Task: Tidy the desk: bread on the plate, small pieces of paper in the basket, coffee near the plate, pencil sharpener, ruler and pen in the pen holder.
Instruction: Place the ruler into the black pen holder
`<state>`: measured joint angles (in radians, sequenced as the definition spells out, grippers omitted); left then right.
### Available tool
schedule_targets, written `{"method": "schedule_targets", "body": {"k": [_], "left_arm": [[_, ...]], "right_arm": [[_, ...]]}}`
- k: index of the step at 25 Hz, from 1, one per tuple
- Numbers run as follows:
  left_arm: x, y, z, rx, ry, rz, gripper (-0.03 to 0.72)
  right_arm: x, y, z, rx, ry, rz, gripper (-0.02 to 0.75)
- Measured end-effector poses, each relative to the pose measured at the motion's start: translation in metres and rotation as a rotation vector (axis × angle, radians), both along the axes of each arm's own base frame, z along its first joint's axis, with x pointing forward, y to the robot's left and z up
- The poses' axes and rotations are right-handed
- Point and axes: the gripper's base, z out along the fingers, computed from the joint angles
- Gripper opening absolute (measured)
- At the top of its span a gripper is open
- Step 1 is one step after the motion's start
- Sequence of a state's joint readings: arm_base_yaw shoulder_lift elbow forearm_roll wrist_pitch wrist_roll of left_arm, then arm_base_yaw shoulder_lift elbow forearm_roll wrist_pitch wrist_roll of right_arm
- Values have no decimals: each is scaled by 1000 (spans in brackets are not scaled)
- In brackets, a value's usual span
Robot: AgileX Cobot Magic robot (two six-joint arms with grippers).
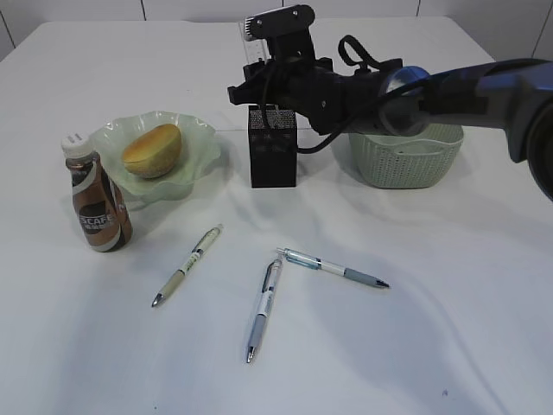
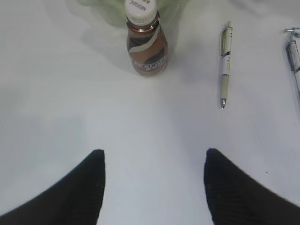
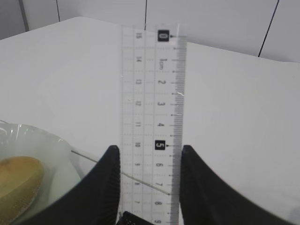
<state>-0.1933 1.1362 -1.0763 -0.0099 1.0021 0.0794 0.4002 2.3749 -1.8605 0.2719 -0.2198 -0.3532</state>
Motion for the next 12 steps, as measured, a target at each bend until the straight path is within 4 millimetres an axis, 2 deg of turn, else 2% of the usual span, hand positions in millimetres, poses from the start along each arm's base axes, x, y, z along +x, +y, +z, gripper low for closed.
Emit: {"method": "schedule_targets", "body": {"k": [12], "left_arm": [[0,0,0,0,0,0,466]], "right_arm": [[0,0,-3,0,5,-1,290]]}}
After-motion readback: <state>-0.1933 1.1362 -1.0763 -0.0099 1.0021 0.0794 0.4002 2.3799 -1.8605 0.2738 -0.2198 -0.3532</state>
